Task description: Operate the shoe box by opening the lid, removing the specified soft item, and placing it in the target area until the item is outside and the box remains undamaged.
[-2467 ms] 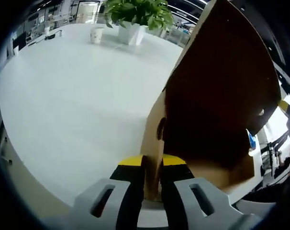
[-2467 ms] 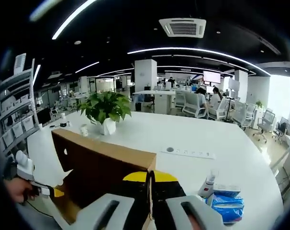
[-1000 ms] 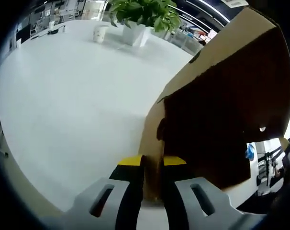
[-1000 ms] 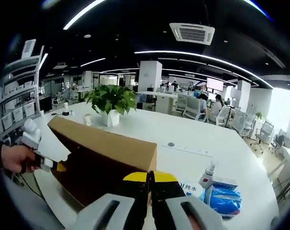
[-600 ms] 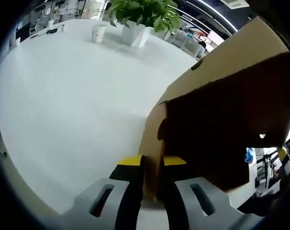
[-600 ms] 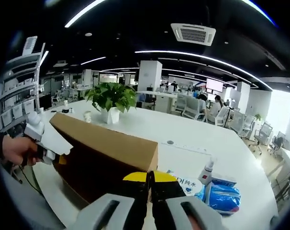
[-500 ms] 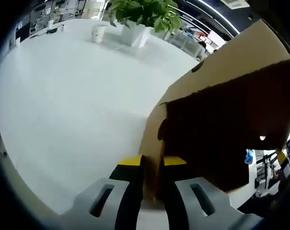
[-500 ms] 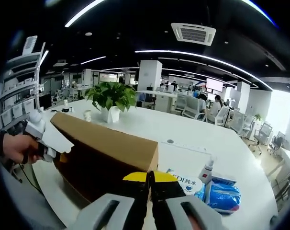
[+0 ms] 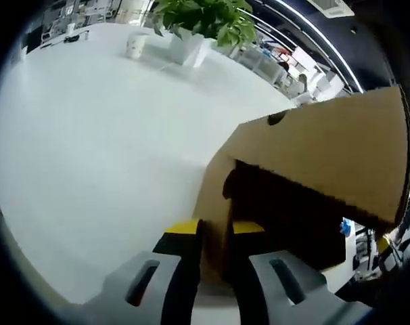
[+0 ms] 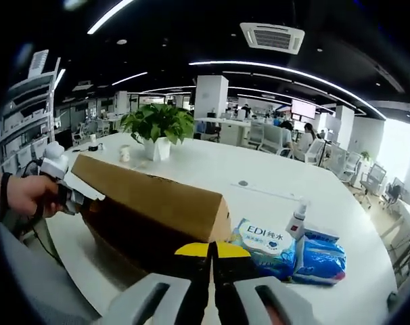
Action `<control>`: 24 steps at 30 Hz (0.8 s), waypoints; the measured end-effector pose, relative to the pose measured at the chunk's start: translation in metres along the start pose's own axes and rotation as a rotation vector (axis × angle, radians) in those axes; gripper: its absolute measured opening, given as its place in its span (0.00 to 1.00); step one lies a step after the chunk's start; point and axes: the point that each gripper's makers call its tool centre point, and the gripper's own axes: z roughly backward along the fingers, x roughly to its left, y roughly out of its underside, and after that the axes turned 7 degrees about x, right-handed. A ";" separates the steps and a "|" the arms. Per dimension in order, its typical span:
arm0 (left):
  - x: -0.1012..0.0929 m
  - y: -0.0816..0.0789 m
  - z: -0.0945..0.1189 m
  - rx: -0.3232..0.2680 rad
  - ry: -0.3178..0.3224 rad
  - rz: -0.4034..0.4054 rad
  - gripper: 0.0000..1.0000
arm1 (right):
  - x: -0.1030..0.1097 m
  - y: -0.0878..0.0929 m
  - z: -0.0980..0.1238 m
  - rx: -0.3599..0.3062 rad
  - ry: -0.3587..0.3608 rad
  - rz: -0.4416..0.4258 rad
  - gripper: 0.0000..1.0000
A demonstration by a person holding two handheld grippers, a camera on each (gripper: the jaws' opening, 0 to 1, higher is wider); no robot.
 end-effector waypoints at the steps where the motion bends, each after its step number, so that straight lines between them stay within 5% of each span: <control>1: -0.001 0.001 0.000 0.003 0.009 -0.004 0.14 | 0.000 0.001 0.000 0.003 -0.001 0.000 0.00; 24: 0.003 0.007 0.035 -0.032 0.093 -0.152 0.16 | 0.006 0.037 -0.002 0.079 -0.038 -0.098 0.00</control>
